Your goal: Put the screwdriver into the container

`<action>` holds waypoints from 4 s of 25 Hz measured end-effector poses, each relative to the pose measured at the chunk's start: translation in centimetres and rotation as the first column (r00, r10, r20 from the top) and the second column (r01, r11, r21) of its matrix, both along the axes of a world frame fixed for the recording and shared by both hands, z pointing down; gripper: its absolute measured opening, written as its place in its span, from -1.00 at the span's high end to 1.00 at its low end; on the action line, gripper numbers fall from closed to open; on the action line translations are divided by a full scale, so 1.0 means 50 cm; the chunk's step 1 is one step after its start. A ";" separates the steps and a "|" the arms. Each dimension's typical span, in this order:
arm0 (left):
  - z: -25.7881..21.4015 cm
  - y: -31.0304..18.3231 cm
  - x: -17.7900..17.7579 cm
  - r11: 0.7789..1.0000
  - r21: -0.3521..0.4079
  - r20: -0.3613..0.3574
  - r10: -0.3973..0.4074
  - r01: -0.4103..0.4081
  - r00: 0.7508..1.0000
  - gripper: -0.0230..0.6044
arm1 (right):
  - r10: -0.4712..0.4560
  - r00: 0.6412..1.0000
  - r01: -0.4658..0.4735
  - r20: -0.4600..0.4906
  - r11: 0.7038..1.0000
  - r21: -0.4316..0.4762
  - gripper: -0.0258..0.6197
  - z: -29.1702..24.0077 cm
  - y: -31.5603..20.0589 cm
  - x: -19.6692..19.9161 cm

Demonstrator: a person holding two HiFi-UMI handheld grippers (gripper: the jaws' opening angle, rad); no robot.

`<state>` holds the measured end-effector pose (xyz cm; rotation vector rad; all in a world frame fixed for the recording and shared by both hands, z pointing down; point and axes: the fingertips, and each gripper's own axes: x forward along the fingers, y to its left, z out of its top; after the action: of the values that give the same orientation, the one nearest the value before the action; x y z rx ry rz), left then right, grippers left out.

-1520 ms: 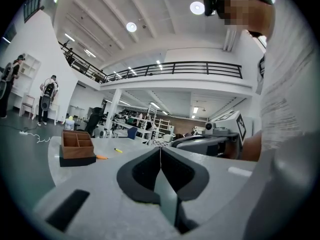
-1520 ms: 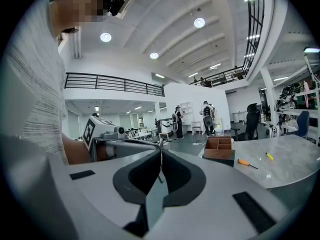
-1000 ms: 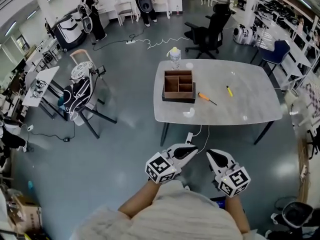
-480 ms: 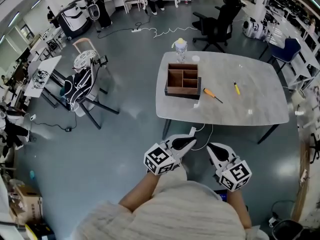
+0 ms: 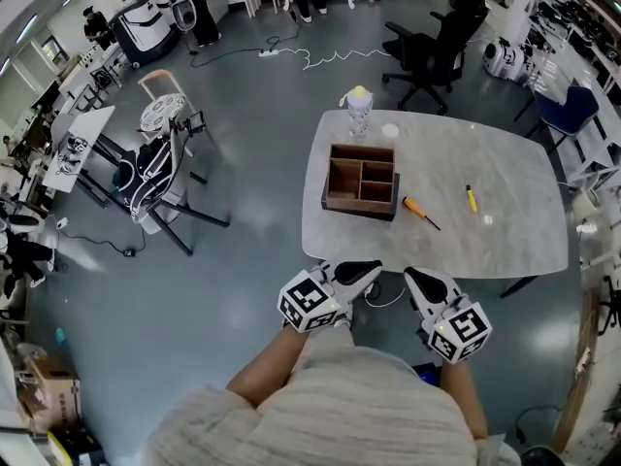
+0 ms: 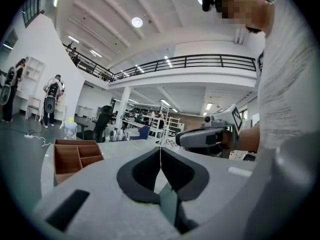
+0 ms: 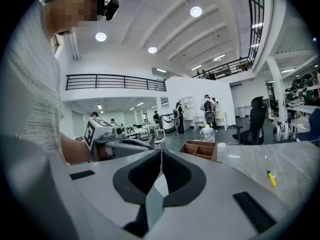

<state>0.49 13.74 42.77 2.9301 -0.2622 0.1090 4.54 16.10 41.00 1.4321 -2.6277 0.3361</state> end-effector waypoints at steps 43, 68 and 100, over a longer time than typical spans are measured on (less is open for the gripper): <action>-0.049 -0.470 0.170 0.998 0.032 0.008 -0.060 0.060 0.998 0.88 | -0.196 0.966 0.197 -0.170 0.980 -0.016 0.88 -0.043 -0.495 0.150; 0.059 -0.483 0.147 0.980 -0.086 0.018 -0.176 0.177 0.984 0.88 | -0.390 0.866 0.253 -0.313 0.882 -0.398 0.54 0.233 -0.552 0.216; 0.156 -0.448 0.225 0.973 -0.206 0.078 -0.091 0.105 0.993 0.88 | -0.508 0.769 0.062 -0.388 0.664 -0.745 0.52 0.593 -0.547 0.293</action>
<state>11.74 -8.66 50.55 2.7018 -0.3808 0.2096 19.20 -11.25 70.63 0.6598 -1.8490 0.6523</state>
